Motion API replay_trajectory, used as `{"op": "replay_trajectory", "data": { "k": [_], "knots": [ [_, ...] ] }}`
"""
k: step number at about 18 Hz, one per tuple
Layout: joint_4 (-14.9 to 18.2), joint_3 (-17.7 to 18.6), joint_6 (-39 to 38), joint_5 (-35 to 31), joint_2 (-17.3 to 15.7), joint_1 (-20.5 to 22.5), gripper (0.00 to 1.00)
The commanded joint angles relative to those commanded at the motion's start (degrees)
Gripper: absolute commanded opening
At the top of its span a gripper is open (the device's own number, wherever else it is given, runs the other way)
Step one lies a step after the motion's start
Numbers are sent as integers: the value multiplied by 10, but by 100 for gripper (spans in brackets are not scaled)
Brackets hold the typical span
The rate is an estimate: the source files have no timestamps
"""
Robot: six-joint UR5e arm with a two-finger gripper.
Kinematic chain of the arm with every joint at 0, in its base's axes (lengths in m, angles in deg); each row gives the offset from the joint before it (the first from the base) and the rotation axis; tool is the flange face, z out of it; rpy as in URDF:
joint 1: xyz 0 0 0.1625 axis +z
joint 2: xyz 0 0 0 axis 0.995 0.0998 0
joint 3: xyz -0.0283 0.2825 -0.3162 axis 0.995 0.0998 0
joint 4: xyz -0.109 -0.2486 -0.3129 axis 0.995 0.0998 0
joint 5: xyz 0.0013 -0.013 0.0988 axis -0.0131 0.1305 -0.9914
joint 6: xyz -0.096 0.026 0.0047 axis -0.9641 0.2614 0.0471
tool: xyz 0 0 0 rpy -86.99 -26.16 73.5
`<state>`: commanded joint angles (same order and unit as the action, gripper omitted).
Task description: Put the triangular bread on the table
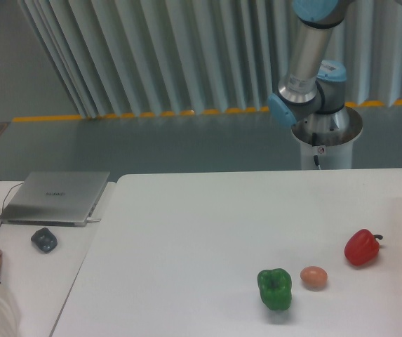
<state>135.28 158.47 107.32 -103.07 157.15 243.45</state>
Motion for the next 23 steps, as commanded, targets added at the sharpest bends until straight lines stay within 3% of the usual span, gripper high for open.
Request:
{"op": "replay_trajectory", "data": {
  "k": [3, 6, 10, 13, 15, 16, 18, 21, 23],
  "knots": [
    [7, -14, -79, 58, -4, -22, 15],
    [-8, -21, -188, 60, -1, -82, 16],
    [-57, -3, -256, 60, 2, -120, 16],
    [-117, 11, -325, 58, 5, -151, 17],
    [-169, 29, -366, 25, 10, -176, 17],
    [-199, 36, -384, -26, 14, -189, 18],
    [-216, 35, -420, -70, 23, -207, 18],
    [-227, 29, -452, -70, 31, -208, 18],
    [-265, 28, -504, -70, 36, -209, 18]
  ]
}}
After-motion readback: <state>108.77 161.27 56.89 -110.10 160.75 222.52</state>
